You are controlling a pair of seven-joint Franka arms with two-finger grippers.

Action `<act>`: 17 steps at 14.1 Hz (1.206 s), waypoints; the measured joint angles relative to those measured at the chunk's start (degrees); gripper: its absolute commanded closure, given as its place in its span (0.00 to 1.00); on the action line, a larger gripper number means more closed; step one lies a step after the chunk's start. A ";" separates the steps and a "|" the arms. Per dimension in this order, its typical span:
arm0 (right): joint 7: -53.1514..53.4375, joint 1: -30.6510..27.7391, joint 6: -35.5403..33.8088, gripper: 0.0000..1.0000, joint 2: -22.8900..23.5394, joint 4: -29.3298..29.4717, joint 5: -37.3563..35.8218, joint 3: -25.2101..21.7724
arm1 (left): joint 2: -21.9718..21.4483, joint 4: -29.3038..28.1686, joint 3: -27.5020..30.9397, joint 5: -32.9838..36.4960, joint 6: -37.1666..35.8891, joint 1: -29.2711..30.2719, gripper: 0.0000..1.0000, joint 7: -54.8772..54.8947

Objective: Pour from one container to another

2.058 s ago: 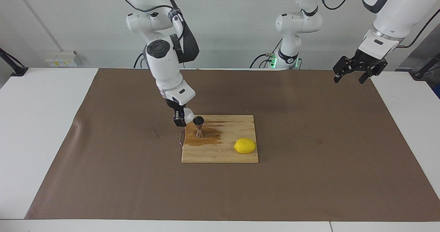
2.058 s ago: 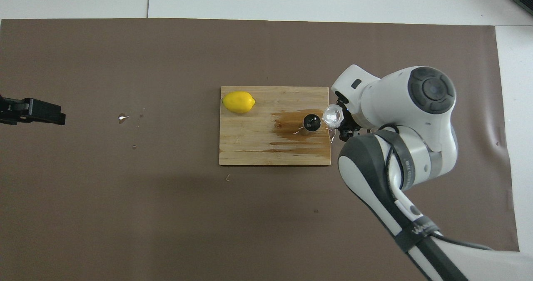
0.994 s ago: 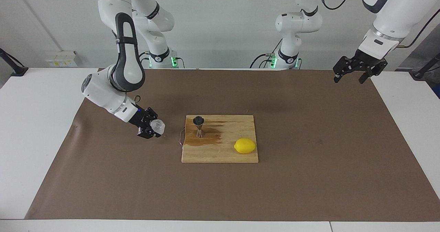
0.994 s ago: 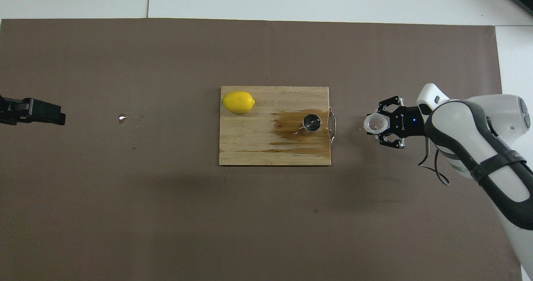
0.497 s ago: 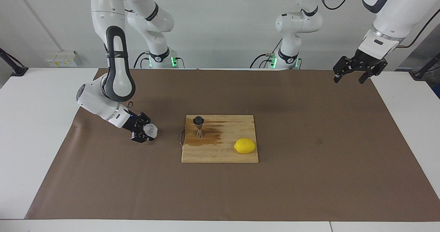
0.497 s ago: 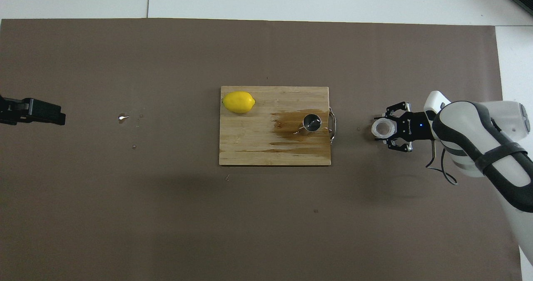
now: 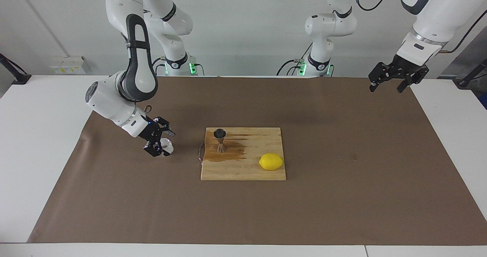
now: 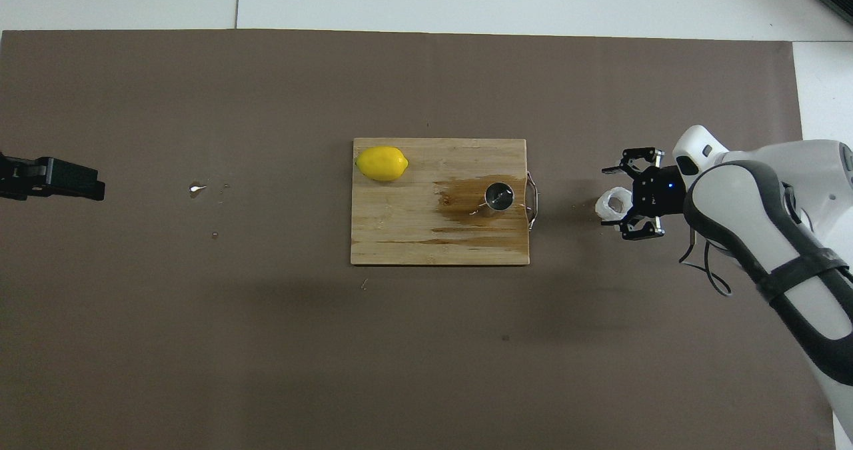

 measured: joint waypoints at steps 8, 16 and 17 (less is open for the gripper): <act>40.79 4.56 -2.68 0.00 -4.30 0.80 -17.23 0.05 | 0.00 0.00 0.00 0.00 0.00 0.00 0.00 0.00; 85.91 6.86 -10.96 0.00 -6.17 4.37 -31.75 -0.42 | 0.00 0.00 0.00 0.00 0.00 0.00 0.00 0.00; 91.37 6.55 -13.93 0.00 -7.42 5.57 -32.89 -0.43 | 0.00 0.00 0.00 0.00 0.00 0.00 0.00 0.00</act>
